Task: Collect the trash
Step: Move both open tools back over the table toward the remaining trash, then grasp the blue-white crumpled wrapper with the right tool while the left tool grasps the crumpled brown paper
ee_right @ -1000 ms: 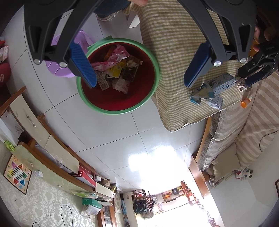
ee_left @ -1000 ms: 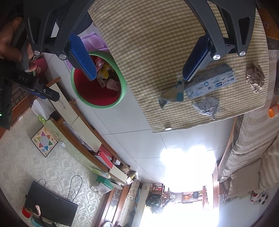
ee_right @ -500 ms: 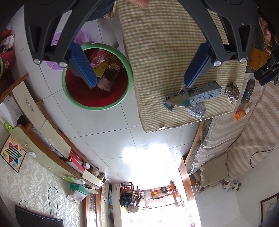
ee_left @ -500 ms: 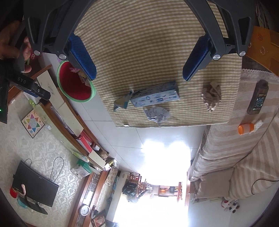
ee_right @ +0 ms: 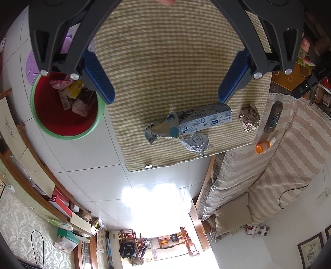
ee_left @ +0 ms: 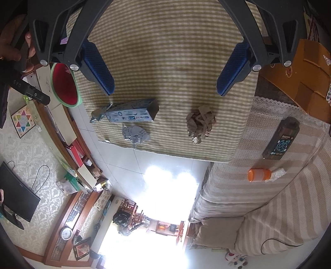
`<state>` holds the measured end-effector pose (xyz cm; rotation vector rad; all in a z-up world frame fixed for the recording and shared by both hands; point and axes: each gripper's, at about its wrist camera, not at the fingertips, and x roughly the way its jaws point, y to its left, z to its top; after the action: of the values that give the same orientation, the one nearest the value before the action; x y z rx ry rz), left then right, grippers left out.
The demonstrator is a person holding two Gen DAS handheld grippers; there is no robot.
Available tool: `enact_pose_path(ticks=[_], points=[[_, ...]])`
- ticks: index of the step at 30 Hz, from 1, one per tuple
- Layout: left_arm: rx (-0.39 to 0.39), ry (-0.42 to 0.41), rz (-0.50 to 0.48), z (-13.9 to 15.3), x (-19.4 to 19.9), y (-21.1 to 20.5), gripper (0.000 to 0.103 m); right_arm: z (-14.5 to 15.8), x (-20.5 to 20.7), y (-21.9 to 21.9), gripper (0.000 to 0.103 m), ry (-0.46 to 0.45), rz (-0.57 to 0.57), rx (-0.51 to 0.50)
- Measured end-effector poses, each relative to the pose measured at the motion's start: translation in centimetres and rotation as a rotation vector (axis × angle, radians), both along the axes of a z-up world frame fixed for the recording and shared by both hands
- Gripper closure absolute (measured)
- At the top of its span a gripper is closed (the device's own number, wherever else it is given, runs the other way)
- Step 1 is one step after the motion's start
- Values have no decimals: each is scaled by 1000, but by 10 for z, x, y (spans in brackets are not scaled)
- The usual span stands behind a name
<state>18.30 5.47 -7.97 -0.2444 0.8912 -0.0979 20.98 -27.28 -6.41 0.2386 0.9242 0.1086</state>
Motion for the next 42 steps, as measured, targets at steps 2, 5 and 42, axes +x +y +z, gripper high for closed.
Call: enact_pose_path(ticks=[2, 5, 42], points=[[-1, 13, 8, -6, 8, 7, 8, -5, 8, 4, 4, 14, 2, 0], [9, 31, 22, -15, 21, 13, 8, -12, 20, 7, 4, 21, 1, -4], [95, 217, -1, -125, 152, 18, 29, -128, 135, 6, 54, 238, -159, 101]])
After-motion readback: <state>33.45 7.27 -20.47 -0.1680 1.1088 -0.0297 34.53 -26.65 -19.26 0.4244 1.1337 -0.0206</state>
